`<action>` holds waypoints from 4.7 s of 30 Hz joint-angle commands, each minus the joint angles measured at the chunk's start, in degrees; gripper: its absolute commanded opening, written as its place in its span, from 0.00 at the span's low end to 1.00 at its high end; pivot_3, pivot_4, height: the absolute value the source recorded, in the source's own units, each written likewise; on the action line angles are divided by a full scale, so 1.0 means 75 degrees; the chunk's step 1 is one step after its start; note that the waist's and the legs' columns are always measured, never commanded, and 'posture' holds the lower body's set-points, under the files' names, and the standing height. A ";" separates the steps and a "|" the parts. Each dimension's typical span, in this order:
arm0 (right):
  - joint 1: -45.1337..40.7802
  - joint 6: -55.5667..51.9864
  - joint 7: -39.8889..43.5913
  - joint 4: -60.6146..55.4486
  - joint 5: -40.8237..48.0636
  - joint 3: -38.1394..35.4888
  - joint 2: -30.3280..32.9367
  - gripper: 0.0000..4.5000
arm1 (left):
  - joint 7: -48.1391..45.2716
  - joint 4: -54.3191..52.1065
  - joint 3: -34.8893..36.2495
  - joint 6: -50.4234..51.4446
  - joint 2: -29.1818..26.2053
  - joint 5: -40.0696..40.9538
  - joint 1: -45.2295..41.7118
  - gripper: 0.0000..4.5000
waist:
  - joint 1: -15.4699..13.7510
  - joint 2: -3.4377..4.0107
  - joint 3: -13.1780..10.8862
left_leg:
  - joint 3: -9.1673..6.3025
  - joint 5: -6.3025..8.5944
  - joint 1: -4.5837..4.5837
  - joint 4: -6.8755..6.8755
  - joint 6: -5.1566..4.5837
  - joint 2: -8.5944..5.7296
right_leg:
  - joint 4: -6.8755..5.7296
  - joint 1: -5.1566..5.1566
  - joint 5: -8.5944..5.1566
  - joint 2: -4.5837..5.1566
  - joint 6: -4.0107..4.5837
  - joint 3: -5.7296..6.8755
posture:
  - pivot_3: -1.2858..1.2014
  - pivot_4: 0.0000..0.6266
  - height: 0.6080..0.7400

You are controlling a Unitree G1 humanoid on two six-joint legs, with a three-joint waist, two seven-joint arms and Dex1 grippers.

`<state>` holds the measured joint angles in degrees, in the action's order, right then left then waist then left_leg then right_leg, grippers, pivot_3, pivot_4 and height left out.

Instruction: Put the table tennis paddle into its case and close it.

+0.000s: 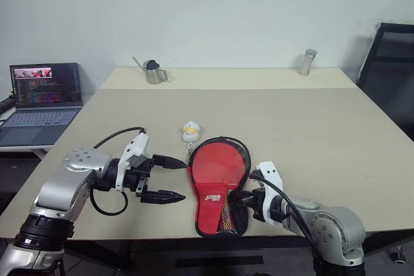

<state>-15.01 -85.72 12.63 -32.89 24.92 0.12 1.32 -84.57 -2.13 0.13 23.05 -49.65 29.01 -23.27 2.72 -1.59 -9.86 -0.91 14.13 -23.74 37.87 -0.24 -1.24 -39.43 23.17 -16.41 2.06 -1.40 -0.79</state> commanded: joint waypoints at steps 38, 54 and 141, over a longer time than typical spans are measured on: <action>-0.1353 0.2308 0.1488 0.0188 0.1161 0.0420 0.1455 0.99 | 0.3217 0.2123 0.0592 -0.0079 0.1338 -0.0757 -0.1736 1.00 | -0.0115 -0.0005 -0.0002 | -0.0006 -0.0001 -0.0005 0.0011 0.0000 -0.0006 | -0.0008 0.0001 0.0001 0.0001 -0.0001 0.0006 | 0.52 0.24 1.00; -0.2171 0.4121 0.1623 0.1701 -0.0195 0.2260 0.1491 0.99 | 0.5357 0.5148 0.0473 -0.1025 0.2292 -0.2286 -0.3381 1.00 | -0.0138 -0.0011 0.0000 | -0.0009 -0.0001 -0.0013 0.0015 0.0000 -0.0012 | -0.0014 0.0009 0.0002 0.0004 -0.0001 0.0012 | 0.52 0.24 1.00; -0.1533 0.5108 0.1397 0.4095 -0.2059 0.2498 0.0653 1.00 | 0.6143 1.0488 -0.1344 -0.5072 0.4046 -0.6133 -0.6328 0.02 | -0.0127 -0.0042 0.0009 | -0.0004 -0.0006 -0.0008 0.0037 0.0008 -0.0023 | -0.0062 0.0014 0.0003 0.0008 -0.0005 0.0015 | 0.52 0.24 1.00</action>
<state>-28.17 -45.11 22.51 -3.84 9.15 18.92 5.58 -39.78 77.11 -9.78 -13.10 -19.59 -16.52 -68.18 1.77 -1.91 -9.80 -0.94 14.08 -23.79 38.14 -0.19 -1.42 -39.89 23.27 -16.38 2.12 -1.44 -0.67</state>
